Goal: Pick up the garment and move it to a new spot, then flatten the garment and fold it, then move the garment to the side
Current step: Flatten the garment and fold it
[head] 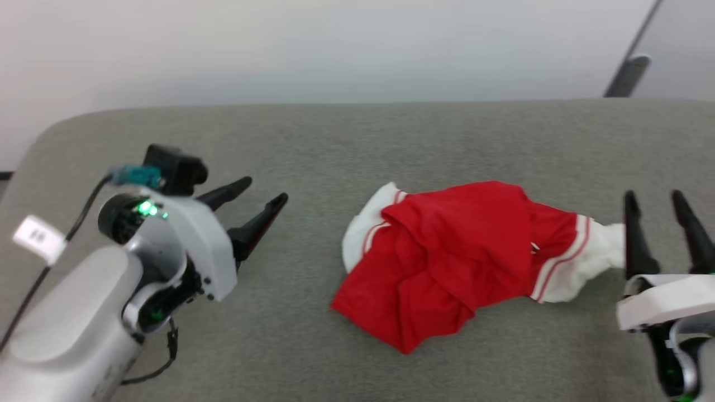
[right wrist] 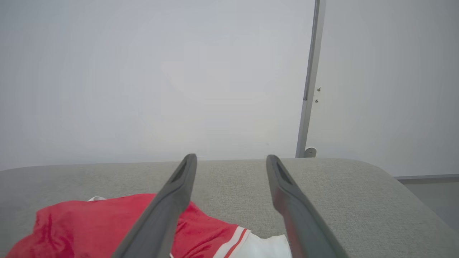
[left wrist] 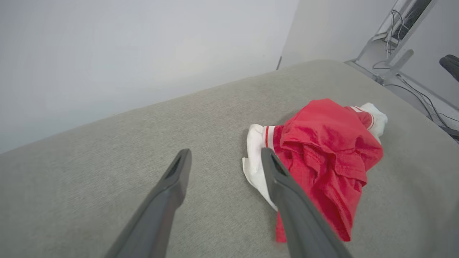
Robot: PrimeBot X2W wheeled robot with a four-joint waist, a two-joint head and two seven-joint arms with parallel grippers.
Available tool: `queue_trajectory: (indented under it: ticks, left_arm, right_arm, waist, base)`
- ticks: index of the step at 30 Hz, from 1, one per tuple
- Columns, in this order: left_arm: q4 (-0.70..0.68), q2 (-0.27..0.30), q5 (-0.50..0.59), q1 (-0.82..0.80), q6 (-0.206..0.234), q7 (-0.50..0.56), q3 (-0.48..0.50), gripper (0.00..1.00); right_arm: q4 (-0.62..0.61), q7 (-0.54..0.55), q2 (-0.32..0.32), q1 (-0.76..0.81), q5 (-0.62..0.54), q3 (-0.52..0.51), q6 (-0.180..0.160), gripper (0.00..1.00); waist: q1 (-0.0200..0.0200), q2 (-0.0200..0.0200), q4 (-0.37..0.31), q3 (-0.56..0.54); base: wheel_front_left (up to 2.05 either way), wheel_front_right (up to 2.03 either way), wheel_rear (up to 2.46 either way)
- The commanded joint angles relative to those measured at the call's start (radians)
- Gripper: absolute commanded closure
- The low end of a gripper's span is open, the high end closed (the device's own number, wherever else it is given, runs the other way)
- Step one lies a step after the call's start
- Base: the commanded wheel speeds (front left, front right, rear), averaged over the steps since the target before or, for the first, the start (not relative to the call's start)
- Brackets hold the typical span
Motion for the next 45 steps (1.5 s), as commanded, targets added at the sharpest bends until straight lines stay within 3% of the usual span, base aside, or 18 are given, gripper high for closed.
queue_trajectory:
  ticks: [1, 15, 33, 34, 35, 36, 45]
  left_arm:
    - [0.014, 0.006, -0.024, -0.037, -0.003, 0.035, -0.038, 0.00]
    - [0.170, 0.001, -0.203, -0.185, -0.003, 0.237, -0.287, 0.00]
    - [0.348, -0.011, -0.325, -0.253, -0.001, 0.217, -0.421, 0.00]
    - [0.353, -0.013, -0.335, -0.253, 0.000, 0.217, -0.427, 0.13]
    - [0.357, -0.016, -0.349, -0.253, 0.000, 0.214, -0.428, 0.71]
    - [0.358, -0.017, -0.355, -0.256, 0.000, 0.212, -0.434, 1.00]
    - [0.351, 0.021, -0.398, -0.308, 0.000, 0.162, -0.443, 1.00]
  right_arm:
    - [-0.006, -0.027, 0.012, 0.014, -0.011, 0.017, -0.001, 0.00]
    - [0.029, -0.109, 0.056, -0.021, -0.005, 0.067, -0.001, 0.00]
    - [0.067, -0.158, 0.076, -0.086, -0.005, 0.081, -0.001, 0.00]
    - [0.069, -0.159, 0.077, -0.086, -0.006, 0.080, -0.001, 0.00]
    - [0.071, -0.160, 0.078, -0.086, -0.005, 0.080, -0.001, 0.00]
    - [0.073, -0.161, 0.079, -0.086, -0.005, 0.079, -0.001, 0.00]
    - [0.077, -0.170, 0.069, -0.088, -0.019, 0.044, -0.001, 0.00]
  waist:
    - [0.0000, 0.0000, -0.062, 0.014]
    - [0.0000, 0.0000, -0.178, 0.096]
    - [0.0000, 0.0000, -0.236, 0.192]
    - [0.0000, 0.0000, -0.237, 0.195]
    - [0.0000, 0.0000, -0.238, 0.198]
    - [0.0000, 0.0000, -0.238, 0.200]
    - [0.0000, 0.0000, -0.194, 0.187]
  base:
    - [0.00, 0.00, 0.00]
    - [0.00, 0.00, 0.00]
    - [0.00, 0.00, 0.00]
    - [0.00, 0.00, 0.00]
    - [0.00, 0.00, 0.00]
    - [0.00, 0.00, 0.00]
    - [0.00, 0.00, 0.00]
